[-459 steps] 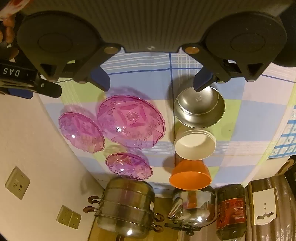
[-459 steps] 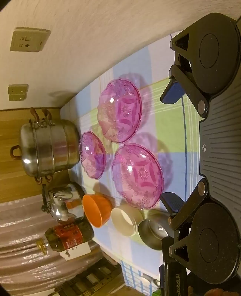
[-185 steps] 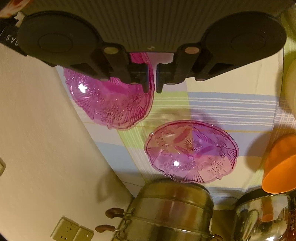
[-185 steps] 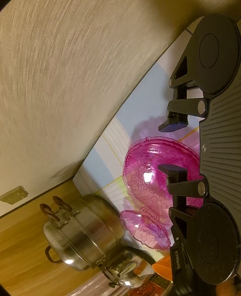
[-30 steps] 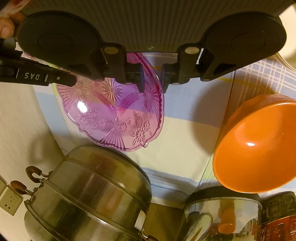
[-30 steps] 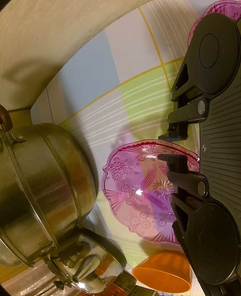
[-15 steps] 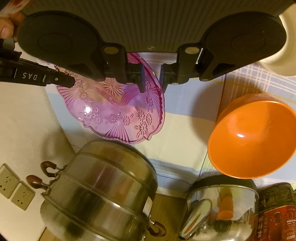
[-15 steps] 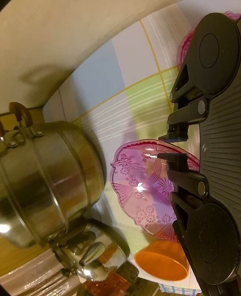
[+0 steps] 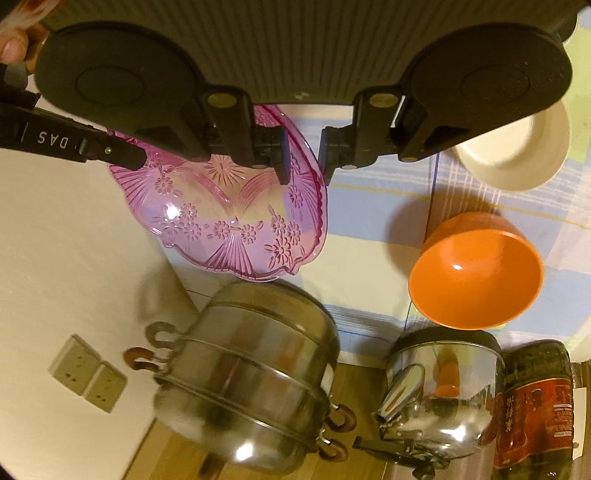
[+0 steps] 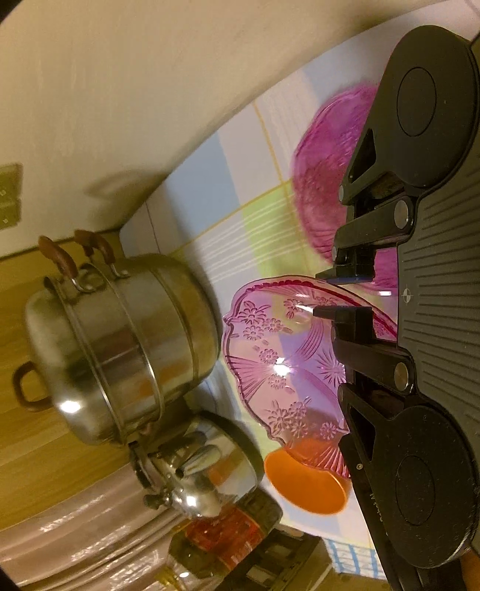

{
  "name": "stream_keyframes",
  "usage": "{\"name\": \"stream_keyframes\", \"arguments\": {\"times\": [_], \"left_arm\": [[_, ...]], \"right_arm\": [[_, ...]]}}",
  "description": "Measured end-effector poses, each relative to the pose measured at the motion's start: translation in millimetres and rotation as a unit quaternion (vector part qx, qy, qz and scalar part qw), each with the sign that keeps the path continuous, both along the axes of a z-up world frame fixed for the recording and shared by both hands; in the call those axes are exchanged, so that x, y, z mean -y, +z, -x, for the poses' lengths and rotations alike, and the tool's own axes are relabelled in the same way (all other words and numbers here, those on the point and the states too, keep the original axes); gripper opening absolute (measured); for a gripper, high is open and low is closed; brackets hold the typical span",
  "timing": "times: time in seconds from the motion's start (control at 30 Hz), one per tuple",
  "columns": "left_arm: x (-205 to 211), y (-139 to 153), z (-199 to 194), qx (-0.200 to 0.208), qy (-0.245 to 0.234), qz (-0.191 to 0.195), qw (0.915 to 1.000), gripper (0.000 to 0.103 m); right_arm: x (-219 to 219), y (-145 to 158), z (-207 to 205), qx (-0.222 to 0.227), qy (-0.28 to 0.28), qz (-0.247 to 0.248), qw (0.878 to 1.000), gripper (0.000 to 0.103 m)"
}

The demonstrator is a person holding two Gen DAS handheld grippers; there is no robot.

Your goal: Organize plates and bowls

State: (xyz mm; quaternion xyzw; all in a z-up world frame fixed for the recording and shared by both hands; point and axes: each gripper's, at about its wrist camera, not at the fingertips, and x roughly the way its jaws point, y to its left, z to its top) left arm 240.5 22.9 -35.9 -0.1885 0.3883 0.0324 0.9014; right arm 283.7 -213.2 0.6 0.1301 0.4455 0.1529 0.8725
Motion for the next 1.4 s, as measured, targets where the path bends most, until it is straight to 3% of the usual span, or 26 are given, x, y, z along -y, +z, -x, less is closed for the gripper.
{"name": "stream_keyframes", "arguments": {"times": [0.33,0.77,1.1,1.4], "left_arm": [[23.2,23.0,65.7,0.012,-0.018,0.004,0.9998,0.013],[52.4,26.1,124.6,0.004,-0.045,0.000,0.9990,0.013],[78.0,19.4,137.9,-0.005,-0.074,-0.009,0.9972,0.013],[98.9,13.4,122.9,-0.008,-0.098,-0.019,0.9949,0.014]], "right_arm": [[29.5,32.2,74.9,0.012,-0.028,-0.018,0.999,0.011],[64.4,35.6,148.2,0.007,-0.057,-0.034,0.998,0.011],[93.7,27.8,172.7,-0.004,-0.076,-0.039,0.996,0.011],[111.6,20.3,171.1,-0.007,-0.096,-0.037,0.995,0.011]]}}
